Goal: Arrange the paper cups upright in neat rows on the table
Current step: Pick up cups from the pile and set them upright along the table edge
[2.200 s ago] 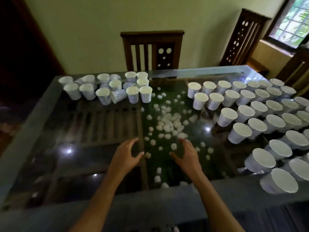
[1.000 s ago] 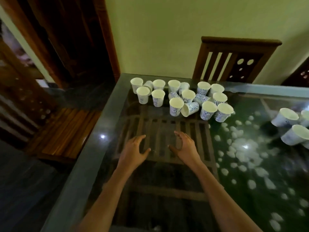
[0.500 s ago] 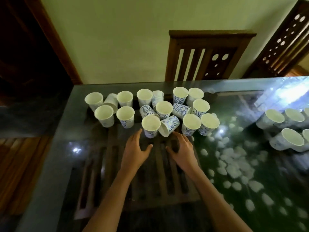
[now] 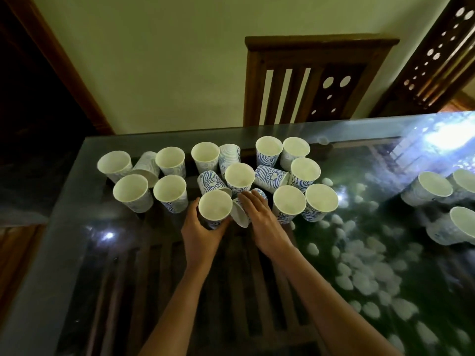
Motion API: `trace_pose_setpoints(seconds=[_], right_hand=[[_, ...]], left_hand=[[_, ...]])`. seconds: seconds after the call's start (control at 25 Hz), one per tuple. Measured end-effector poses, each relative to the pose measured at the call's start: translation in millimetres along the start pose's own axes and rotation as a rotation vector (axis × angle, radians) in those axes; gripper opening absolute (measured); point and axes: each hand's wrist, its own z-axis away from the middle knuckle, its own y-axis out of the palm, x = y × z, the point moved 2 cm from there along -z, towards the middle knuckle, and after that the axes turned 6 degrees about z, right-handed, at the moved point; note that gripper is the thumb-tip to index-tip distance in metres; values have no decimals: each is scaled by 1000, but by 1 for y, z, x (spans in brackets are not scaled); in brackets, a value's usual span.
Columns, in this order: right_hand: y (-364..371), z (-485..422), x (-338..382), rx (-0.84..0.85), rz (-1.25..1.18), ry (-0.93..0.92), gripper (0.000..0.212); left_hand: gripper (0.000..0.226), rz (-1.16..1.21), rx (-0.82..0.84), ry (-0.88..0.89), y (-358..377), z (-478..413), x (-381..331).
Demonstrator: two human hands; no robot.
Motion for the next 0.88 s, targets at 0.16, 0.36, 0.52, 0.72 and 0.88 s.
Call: trace_pose_setpoints(seconds=[0.16,0.36,0.52,0.72,0.88], right_hand=[[9,2,2,-35,93,-71,66],[-2,18,13,-42,143,-93,69],[-16,51,19,23,11,64,73],[-37,110,22,-229,-356,492,76],[-59,161,17,-363,-502,639,68]], left_hand=[[74,-2,-17,18,-8,6,5],[73,7,2,39,-27,20,0],[75,5,21,47,-42,37,-7],[77,20,131,59,-48,66,-21],[78,-16,211,138,-34,96,-45]])
